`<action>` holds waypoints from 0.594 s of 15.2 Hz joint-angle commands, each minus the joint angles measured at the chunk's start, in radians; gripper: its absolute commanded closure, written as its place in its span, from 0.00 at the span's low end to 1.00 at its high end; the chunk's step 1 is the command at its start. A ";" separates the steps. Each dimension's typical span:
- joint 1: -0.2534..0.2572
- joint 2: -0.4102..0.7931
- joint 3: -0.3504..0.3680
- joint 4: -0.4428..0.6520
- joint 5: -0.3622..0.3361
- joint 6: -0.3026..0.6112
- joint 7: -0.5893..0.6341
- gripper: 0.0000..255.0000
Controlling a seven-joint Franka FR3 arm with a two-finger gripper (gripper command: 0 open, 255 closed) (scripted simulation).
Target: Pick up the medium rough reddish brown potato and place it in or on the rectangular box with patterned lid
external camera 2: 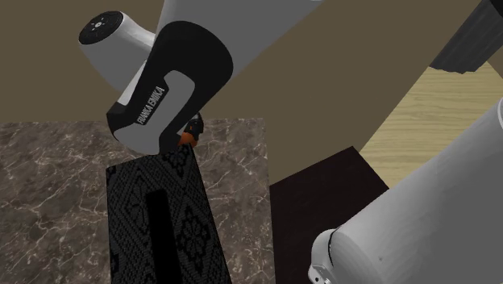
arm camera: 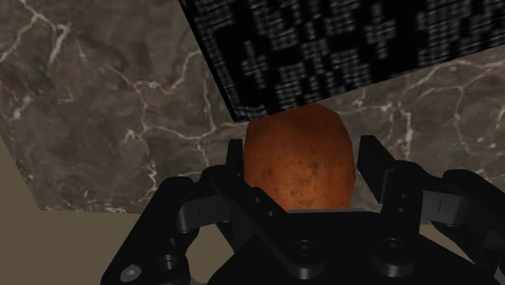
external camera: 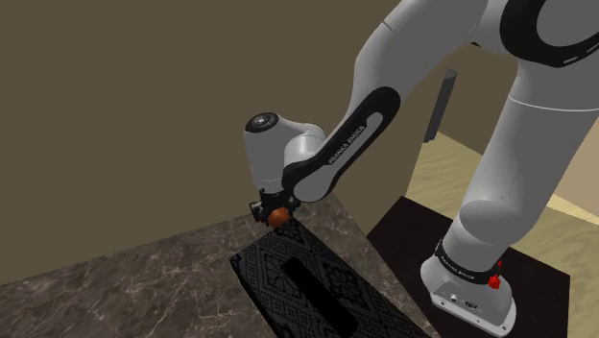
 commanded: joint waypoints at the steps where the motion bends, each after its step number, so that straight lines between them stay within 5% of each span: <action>1: 0.000 0.000 0.000 0.000 0.000 0.000 0.000 1.00; 9: -0.005 -0.064 0.010 0.012 0.074 -0.057 -0.060 1.00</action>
